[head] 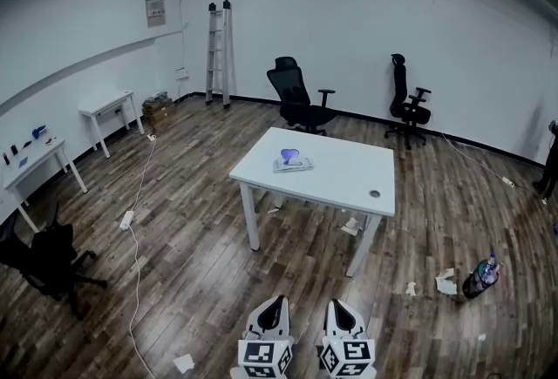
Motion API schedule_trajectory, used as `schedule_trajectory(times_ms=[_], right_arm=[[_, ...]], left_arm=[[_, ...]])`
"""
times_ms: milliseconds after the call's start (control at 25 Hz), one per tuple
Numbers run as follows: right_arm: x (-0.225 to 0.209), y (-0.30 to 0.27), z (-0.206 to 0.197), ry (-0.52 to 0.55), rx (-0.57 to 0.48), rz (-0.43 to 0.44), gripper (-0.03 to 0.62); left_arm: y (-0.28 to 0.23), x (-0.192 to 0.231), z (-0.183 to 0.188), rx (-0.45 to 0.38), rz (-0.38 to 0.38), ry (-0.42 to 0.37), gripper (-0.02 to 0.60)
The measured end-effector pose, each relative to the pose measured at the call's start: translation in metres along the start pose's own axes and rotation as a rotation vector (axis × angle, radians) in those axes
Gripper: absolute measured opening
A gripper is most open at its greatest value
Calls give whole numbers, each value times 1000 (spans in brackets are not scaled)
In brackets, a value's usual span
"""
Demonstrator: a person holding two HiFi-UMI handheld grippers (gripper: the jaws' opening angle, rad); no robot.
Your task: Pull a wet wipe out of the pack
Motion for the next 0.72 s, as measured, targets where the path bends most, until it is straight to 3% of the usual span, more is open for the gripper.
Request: schedule_trajectory(times_ms=[360,720], right_arm=[[2,-61,-13,-11,8,2,8],[0,-98,-21,-7,5,-48,8]], left_arm=[[-42,39,-8,18,5,-4,-2],[-79,67,-17,16,-58,-8,-2]])
Point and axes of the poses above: the fingertips, and each gripper's own axes: y backward along the fingers, x to its left, z out of its top, the point moved 6 cm from there along y, backward along the fingers, and after that the axes turned 10 degrees about -x, right-handed, at the moved point
